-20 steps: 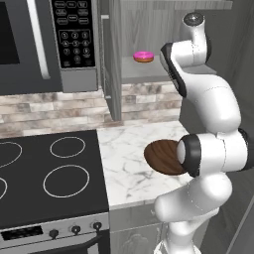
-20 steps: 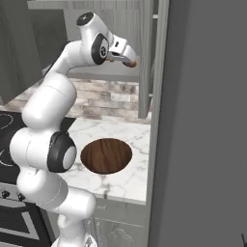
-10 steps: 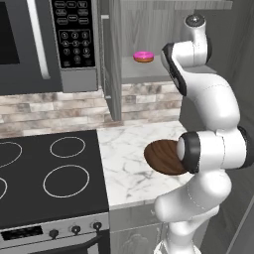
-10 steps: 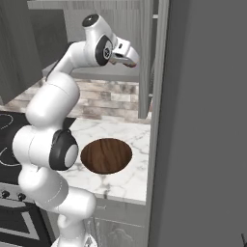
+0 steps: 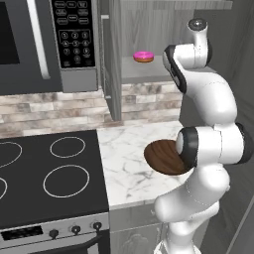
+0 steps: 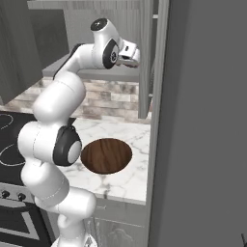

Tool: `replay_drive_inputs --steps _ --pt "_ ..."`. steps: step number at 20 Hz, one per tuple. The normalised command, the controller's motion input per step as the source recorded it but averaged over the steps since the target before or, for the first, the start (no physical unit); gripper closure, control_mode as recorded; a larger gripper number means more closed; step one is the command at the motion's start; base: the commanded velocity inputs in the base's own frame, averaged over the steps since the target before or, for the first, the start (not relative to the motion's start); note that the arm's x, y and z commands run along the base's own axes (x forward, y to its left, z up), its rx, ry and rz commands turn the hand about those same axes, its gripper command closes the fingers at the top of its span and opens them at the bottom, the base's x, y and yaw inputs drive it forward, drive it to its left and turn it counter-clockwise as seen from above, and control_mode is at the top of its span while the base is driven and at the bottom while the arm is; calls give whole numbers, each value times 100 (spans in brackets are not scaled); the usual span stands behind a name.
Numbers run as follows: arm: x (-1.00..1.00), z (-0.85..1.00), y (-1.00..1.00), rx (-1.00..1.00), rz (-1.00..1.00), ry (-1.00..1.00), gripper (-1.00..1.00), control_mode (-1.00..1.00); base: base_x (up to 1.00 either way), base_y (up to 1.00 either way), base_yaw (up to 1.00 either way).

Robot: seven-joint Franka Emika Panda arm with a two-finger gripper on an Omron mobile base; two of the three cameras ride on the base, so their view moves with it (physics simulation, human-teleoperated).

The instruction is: Pick the potato from the cabinet and place it in the bowl. Then pick the bowl and place it in the sink. Then turn on the sink facuet.

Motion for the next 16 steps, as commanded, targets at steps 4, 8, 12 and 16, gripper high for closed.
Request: replay_drive_inputs --steps 4,8,12,16 --pt "37 0 -14 0 2 0 -100 -100 0 0 0" --pt "47 0 -10 0 2 2 -100 -100 0 0 0" --pt "49 -1 -6 0 3 4 -100 -100 0 0 0" --pt "29 -4 -2 0 5 4 100 -100 0 0 0"
